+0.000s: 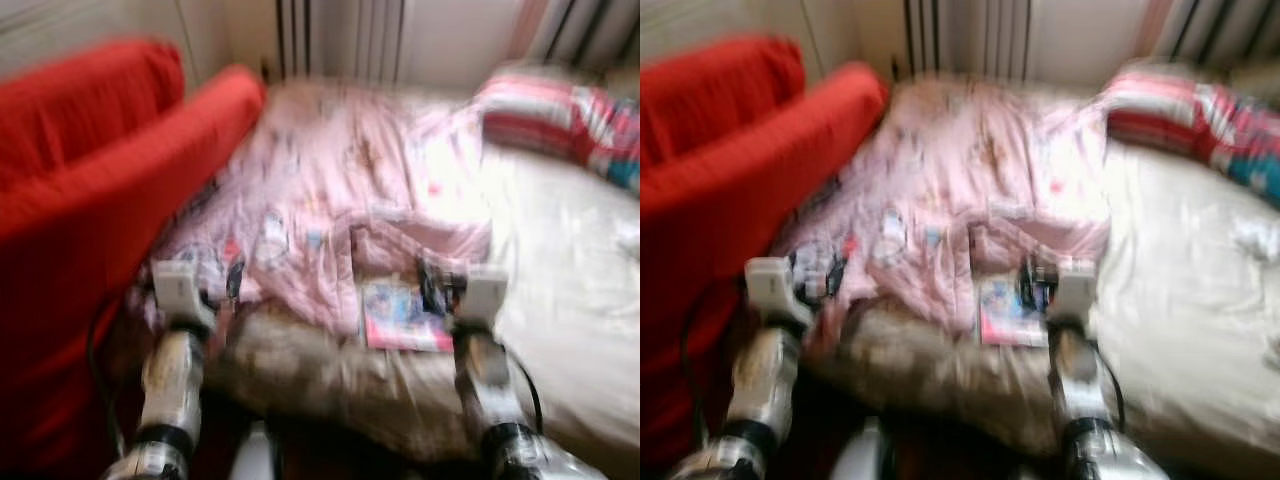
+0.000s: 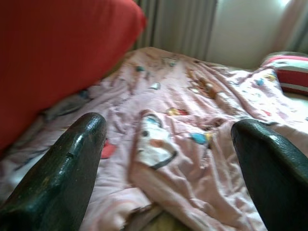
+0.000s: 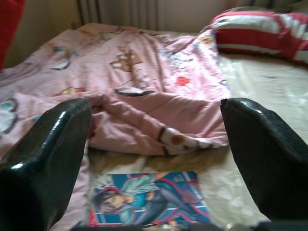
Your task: Clean up the room
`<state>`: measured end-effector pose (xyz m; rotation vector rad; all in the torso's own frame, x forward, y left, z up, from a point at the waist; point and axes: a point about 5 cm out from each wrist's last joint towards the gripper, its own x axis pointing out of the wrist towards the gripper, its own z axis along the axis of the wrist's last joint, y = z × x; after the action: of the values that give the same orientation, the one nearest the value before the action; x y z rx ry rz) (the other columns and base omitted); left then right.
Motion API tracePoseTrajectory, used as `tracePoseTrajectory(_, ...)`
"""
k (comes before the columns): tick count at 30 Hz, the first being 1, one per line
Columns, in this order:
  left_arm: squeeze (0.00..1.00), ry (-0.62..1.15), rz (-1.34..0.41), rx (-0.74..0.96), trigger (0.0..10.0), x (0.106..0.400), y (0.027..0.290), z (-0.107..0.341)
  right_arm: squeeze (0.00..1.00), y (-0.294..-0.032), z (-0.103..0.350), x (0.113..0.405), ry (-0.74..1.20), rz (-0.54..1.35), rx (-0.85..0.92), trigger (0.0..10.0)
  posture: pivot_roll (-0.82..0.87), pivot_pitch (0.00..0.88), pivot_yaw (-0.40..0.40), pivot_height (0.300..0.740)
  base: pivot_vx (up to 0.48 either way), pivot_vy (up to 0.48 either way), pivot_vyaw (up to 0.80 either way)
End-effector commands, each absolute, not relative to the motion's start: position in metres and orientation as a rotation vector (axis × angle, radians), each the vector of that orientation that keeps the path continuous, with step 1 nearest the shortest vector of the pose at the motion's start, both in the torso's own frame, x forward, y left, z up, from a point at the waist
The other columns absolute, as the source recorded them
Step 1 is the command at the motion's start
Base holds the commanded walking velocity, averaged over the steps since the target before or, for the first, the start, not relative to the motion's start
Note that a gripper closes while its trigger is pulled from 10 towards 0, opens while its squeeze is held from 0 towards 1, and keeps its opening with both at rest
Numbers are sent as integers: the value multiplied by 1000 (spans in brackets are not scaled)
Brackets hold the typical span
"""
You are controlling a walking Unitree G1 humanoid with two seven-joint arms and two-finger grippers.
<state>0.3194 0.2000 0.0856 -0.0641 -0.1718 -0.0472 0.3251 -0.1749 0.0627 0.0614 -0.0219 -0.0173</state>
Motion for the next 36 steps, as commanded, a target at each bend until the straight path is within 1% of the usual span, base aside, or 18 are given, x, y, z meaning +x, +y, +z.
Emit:
tracePoseTrajectory(1,0,-180,-51,-57,10000,317,201,86,0,-176,61,321,-35,-6,46,10000,47,82,-45,655,0,0,0)
tracePoseTrajectory(5,0,-161,-45,-57,10000,302,202,75,0,-175,53,310,-35,8,39,10000,47,112,-56,655,0,0,0)
tracePoseTrajectory(12,0,-134,-29,-47,10000,280,208,62,0,-170,46,296,-49,38,24,10000,46,109,-42,655,0,0,0)
tracePoseTrajectory(15,0,-133,-39,-34,10000,268,209,62,0,-167,45,286,-69,51,24,10000,46,118,-35,655,0,0,0)
tracePoseTrajectory(19,0,-135,-49,-22,10000,261,210,65,0,-168,41,278,-60,37,24,10000,43,125,-29,655,0,0,0)
tracePoseTrajectory(24,0,-116,-56,-10,10000,250,211,65,0,-168,33,265,-40,25,28,10000,42,106,-5,655,0,0,0)
tracePoseTrajectory(30,0,-78,-58,-9,10000,244,212,63,0,-161,30,257,-18,46,31,10000,43,105,6,655,0,0,0)
tracePoseTrajectory(36,0,-65,-88,-18,10000,250,203,66,0,-160,31,256,-18,52,30,10000,41,117,8,655,0,0,0)
